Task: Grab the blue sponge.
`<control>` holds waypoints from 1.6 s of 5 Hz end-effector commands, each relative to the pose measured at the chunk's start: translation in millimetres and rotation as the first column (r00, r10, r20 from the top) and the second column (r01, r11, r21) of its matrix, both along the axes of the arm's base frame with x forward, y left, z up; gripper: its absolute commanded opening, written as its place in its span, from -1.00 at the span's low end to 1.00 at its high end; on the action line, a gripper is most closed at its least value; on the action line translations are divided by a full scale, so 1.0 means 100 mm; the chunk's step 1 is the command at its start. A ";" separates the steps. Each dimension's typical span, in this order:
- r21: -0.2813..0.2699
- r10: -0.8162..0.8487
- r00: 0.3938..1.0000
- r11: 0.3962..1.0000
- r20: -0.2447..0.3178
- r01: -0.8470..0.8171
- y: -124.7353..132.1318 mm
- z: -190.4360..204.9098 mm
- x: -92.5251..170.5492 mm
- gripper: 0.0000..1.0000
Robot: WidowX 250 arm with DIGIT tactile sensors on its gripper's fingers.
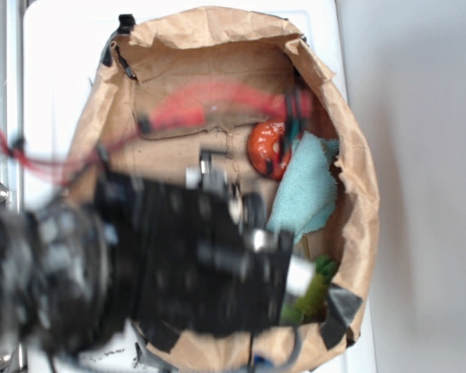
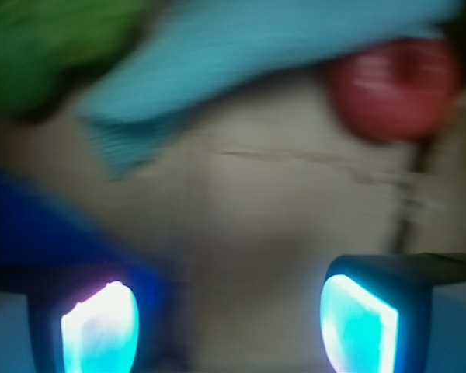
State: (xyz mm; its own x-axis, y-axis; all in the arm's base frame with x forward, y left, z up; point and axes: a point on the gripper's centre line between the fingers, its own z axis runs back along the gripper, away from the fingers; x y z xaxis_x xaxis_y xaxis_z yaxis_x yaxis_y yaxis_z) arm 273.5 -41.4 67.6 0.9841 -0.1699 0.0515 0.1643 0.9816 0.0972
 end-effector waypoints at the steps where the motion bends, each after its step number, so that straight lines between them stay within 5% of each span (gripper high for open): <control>1: -0.161 -0.172 0.984 0.971 0.046 0.177 -0.34 0.08 0.04 1.00; 2: -0.282 -0.206 0.978 0.937 0.026 0.205 -0.35 0.06 0.03 1.00; 3: -0.404 -0.259 0.964 0.876 0.065 0.263 -0.29 0.15 0.02 1.00; 5: -0.299 -0.349 0.937 0.895 -0.012 0.330 -0.34 0.01 0.00 1.00; 6: -0.285 -0.435 0.900 0.868 -0.040 0.407 -0.39 -0.02 -0.10 1.00; 7: -0.328 -0.474 0.876 0.844 -0.085 0.425 -0.45 -0.11 -0.10 1.00; 8: -0.267 -0.495 0.864 0.848 -0.094 0.457 -0.33 -0.06 -0.14 1.00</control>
State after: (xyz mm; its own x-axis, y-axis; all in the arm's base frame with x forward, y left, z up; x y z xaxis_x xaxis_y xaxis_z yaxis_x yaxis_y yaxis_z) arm 262.4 -71.8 44.0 0.8089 -0.5871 -0.0315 0.5689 0.7952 -0.2096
